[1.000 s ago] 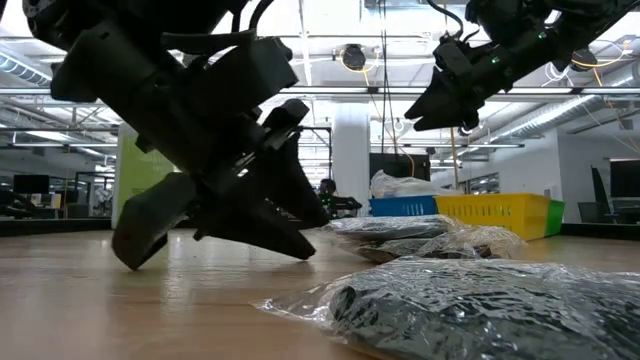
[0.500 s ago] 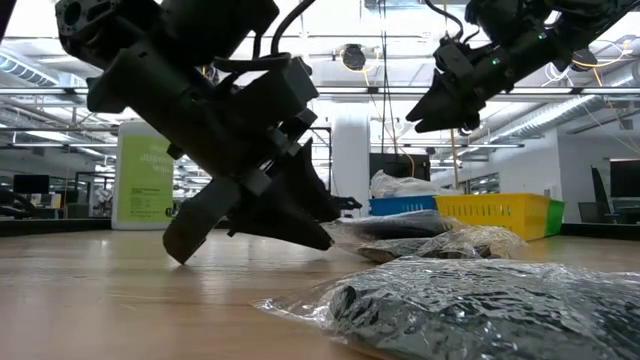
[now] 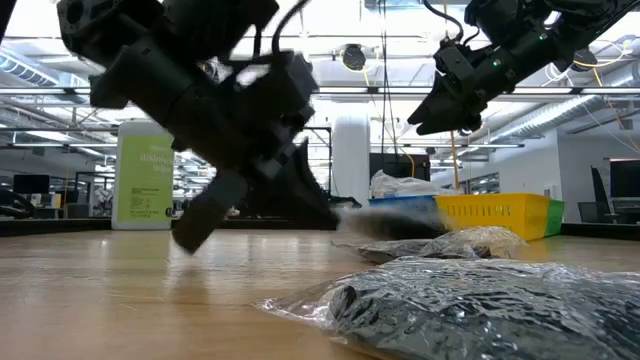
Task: Pick & Place Travel size toiletries
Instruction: Put the black hairbrush into the yellow bin
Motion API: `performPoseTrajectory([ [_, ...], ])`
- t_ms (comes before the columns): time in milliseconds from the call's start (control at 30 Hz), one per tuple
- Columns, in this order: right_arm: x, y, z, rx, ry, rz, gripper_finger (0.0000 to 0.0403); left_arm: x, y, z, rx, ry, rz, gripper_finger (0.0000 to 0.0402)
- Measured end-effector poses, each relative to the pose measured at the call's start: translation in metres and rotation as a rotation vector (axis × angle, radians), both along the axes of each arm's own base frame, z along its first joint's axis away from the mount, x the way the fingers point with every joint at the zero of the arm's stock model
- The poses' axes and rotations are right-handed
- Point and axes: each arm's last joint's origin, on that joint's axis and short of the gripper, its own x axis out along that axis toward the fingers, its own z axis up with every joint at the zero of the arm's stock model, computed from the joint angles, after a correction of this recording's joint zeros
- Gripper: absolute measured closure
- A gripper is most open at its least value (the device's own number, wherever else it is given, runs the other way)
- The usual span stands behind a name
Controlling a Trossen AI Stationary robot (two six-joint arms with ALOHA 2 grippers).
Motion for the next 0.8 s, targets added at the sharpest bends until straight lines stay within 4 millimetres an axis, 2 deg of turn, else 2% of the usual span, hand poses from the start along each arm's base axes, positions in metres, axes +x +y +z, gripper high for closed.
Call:
performPoseTrajectory([
  [67, 0.000, 0.000, -0.001, 0.002, 0.006, 0.000, 0.0191, -0.001, -0.001, 0.010, 0.010, -0.026, -0.012, 0.0400],
  [200, 0.000, 0.000, 0.000, -0.007, 0.009, 0.005, 0.0191, -0.003, 0.000, 0.049, 0.056, -0.131, -0.041, 0.0401],
  [400, -0.002, 0.001, 0.009, -0.061, -0.052, 0.020, 0.0192, -0.005, 0.031, 0.109, 0.079, -0.328, 0.004, 0.0401],
  [467, -0.005, 0.003, 0.017, -0.084, -0.092, 0.042, 0.0192, -0.003, 0.044, 0.119, 0.078, -0.375, 0.006, 0.0401],
  [633, -0.016, 0.012, 0.033, -0.060, -0.203, 0.185, 0.0192, 0.005, 0.073, 0.125, 0.067, -0.401, 0.025, 0.0402],
  [800, -0.018, 0.018, 0.027, 0.029, -0.222, 0.291, 0.0182, 0.010, 0.077, 0.136, 0.130, -0.422, 0.004, 0.0402],
])
